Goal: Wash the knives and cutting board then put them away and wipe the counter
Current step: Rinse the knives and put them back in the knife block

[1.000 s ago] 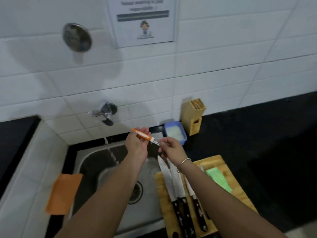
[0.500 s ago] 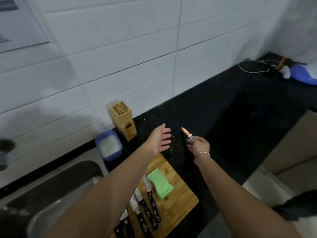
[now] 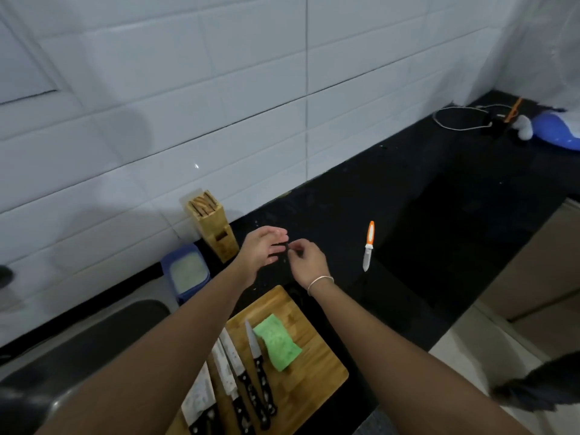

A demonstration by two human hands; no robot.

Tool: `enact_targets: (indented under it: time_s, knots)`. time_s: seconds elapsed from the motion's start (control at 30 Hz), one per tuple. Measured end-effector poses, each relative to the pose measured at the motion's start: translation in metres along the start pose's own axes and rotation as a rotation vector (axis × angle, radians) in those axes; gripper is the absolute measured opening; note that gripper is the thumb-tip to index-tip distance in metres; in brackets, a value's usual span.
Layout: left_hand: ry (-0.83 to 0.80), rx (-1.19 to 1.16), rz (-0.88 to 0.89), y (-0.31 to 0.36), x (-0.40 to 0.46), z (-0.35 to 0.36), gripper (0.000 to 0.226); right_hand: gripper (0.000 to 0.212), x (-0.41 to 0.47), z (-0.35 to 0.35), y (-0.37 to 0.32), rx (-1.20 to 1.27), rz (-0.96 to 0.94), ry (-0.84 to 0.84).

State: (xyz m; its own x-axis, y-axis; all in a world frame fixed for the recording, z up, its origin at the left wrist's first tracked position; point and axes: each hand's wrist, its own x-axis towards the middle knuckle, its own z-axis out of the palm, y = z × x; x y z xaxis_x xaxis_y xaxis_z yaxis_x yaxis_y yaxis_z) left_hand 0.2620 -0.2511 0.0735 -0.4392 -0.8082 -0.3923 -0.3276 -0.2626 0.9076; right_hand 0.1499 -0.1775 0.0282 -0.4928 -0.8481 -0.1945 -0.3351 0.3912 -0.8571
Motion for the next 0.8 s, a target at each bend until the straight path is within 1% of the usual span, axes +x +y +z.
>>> enact_targets:
  time_s: [0.1, 0.23, 0.37, 0.43, 0.5, 0.57, 0.63, 0.7, 0.8]
  knots:
    - [0.091, 0.085, 0.002, -0.005, -0.018, -0.032, 0.015, 0.023, -0.010, 0.025, -0.022, 0.009, -0.058, -0.186]
    - [0.232, 0.189, 0.031, -0.019, -0.043, -0.078, 0.015, 0.019, -0.021, 0.065, -0.043, -0.069, -0.156, -0.329]
    - [0.317, 0.313, -0.035, -0.047, -0.064, -0.123, 0.012, 0.013, -0.032, 0.101, -0.061, -0.163, -0.256, -0.495]
    - [0.317, 0.432, -0.106, -0.065, -0.082, -0.140, 0.013, 0.013, -0.038, 0.120, -0.066, -0.240, -0.291, -0.565]
    - [0.320, 0.547, -0.186, -0.080, -0.104, -0.151, 0.013, 0.018, -0.044, 0.138, -0.069, -0.341, -0.318, -0.631]
    - [0.267, 0.625, -0.317, -0.094, -0.125, -0.157, 0.015, 0.022, -0.053, 0.154, -0.070, -0.446, -0.346, -0.698]
    - [0.202, 0.670, -0.446, -0.108, -0.143, -0.160, 0.021, 0.019, -0.062, 0.168, -0.071, -0.533, -0.362, -0.759]
    - [0.159, 0.687, -0.540, -0.121, -0.157, -0.161, 0.027, 0.013, -0.070, 0.179, -0.071, -0.615, -0.374, -0.808]
    - [0.130, 0.664, -0.652, -0.132, -0.174, -0.156, 0.026, 0.016, -0.079, 0.190, -0.072, -0.723, -0.387, -0.848]
